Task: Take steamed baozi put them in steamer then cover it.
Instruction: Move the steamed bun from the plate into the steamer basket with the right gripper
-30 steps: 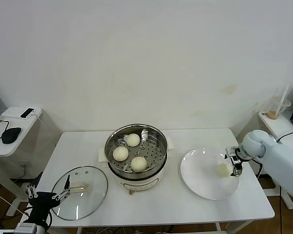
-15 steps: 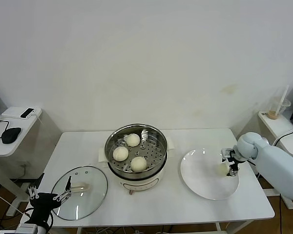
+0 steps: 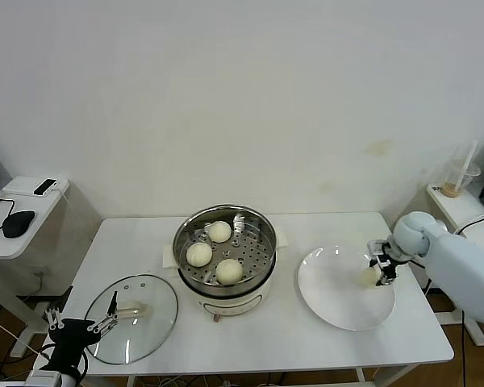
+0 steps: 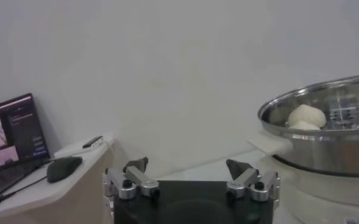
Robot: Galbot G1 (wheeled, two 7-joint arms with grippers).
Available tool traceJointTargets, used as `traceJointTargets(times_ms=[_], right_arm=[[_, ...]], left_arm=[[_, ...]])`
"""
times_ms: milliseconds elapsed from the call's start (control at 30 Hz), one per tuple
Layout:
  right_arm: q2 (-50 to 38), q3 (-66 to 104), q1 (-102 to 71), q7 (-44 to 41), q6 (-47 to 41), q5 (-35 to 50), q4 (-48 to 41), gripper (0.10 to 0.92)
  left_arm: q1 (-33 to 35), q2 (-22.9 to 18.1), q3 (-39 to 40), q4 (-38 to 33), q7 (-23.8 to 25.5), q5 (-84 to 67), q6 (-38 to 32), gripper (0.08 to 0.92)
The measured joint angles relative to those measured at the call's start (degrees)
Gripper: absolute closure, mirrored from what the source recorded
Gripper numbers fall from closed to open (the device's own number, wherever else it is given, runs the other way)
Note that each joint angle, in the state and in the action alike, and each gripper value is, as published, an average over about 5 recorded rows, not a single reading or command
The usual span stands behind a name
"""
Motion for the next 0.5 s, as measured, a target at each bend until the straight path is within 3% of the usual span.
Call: traceJointTargets(times_ms=[500], right_arm=[[1.25,-10.28,19.20,-1.30,-3.91,11.32,6.20,0.442]], left_arm=[[-0.27,1.06,-0.36,-0.52,0.03,-0.31,0.11,0.177]])
